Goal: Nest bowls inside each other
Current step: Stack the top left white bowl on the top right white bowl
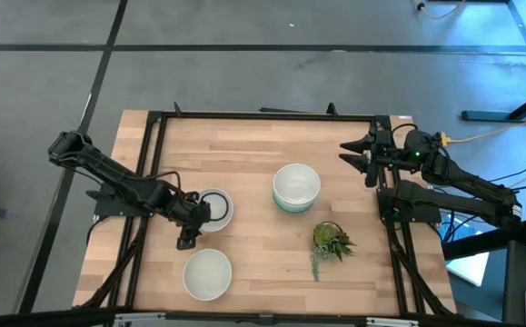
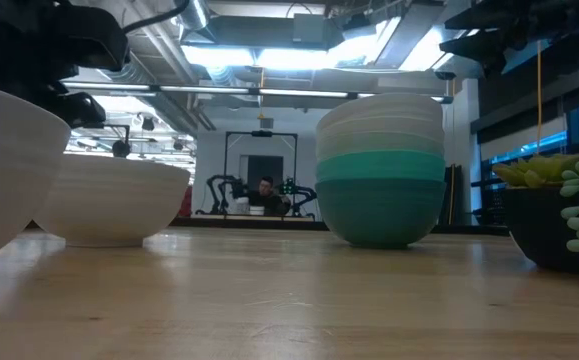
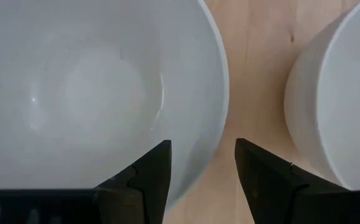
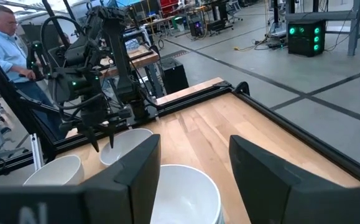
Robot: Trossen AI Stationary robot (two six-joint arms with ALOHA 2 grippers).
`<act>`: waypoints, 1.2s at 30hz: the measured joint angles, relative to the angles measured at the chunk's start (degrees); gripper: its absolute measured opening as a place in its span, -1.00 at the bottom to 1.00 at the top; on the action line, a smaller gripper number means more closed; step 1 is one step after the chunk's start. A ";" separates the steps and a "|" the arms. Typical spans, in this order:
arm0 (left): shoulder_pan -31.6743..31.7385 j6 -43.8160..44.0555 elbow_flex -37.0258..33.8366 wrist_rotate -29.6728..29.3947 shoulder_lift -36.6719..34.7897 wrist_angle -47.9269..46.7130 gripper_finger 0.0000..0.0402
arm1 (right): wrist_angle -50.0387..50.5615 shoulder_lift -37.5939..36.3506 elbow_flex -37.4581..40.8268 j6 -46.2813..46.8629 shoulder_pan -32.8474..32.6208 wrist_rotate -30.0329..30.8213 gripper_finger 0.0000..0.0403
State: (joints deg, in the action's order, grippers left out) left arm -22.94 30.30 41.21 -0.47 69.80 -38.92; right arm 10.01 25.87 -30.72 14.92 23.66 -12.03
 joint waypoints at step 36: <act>0.04 1.05 0.00 -2.11 -0.04 -4.04 -0.60 | 0.06 0.00 0.00 -0.20 -0.01 0.00 -0.04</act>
State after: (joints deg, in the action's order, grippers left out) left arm -22.90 31.35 41.21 -2.58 69.76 -42.95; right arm 10.07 25.87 -30.72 14.71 23.65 -12.03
